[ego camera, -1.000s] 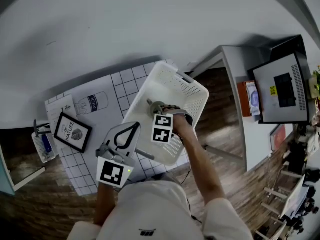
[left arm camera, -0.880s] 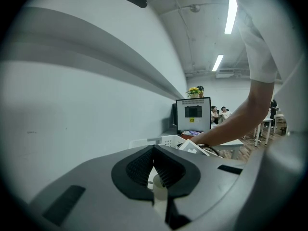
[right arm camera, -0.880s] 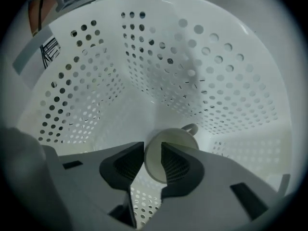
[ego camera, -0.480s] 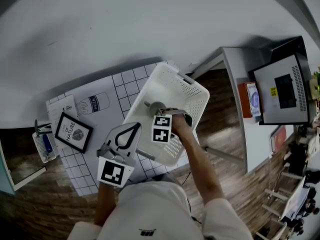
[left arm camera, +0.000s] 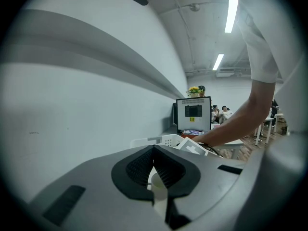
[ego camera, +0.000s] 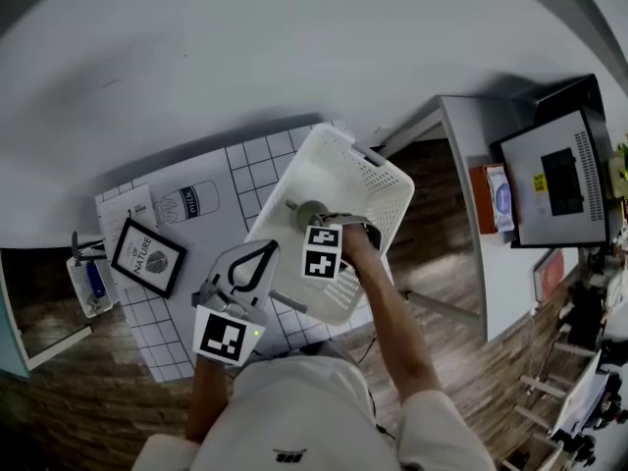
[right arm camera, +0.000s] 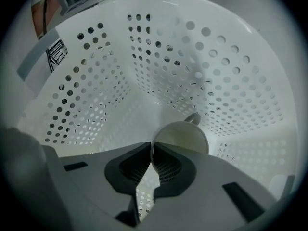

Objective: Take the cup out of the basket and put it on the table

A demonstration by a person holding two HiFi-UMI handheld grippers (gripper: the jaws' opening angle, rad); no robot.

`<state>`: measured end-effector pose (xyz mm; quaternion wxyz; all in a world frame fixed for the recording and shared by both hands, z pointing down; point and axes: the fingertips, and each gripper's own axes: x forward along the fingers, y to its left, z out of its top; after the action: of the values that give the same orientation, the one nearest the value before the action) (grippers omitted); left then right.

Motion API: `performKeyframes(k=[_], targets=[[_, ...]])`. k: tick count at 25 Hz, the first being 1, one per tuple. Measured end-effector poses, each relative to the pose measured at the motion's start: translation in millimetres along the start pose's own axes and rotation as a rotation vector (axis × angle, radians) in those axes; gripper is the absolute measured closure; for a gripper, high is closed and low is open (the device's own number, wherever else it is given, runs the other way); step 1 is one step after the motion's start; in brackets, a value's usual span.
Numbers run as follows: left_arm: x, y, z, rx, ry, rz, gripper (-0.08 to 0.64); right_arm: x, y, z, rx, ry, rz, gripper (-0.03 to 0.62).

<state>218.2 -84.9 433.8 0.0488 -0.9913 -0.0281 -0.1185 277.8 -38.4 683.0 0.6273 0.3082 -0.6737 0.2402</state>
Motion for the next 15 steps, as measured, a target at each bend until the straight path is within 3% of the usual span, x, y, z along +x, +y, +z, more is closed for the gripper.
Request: performKeyframes(k=[15], targets=[[-8.3, -13.5, 8.1, 0.022, -0.014, 0.0, 0.555, -41.8, 5.1, 9.1, 0.023, -0.095, -0.026, 0.561]])
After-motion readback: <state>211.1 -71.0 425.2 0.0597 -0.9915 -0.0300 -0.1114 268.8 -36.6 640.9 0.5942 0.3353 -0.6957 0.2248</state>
